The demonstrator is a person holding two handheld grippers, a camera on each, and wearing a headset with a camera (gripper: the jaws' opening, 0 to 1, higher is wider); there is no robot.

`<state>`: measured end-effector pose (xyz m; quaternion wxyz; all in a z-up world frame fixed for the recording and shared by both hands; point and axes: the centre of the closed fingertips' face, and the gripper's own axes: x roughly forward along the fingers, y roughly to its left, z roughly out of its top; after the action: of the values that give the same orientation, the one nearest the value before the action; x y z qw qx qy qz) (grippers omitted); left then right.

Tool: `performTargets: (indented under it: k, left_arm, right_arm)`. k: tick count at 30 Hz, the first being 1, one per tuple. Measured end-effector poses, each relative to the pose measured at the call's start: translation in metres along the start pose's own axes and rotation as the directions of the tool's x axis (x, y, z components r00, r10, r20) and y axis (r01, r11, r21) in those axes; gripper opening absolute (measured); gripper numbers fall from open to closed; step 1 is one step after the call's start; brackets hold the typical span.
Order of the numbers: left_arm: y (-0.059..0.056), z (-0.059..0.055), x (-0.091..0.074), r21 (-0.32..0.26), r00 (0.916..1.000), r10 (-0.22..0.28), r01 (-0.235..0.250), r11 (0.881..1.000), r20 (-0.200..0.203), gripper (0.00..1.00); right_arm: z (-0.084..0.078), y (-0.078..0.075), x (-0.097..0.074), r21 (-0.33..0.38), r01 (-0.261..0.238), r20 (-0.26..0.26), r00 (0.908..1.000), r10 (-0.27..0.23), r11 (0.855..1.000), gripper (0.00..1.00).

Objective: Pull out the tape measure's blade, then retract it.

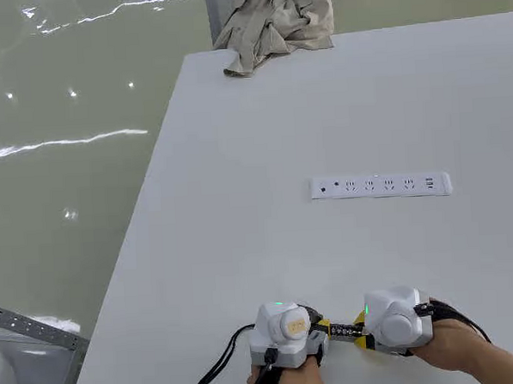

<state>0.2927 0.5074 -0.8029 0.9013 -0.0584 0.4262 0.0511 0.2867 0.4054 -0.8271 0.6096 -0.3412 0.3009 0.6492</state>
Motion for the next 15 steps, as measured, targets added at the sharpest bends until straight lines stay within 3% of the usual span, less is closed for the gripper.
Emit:
performTargets:
  k: [15]
  left_arm:
    - [-0.0003, 0.0, -0.0007, 0.0, 1.0, -0.003, 0.003, 1.0, -0.004, 0.63]
  right_arm:
    - [0.0078, -0.0004, 0.0062, -0.02, -0.004, 0.006, 1.0, 0.004, 1.0, 0.14]
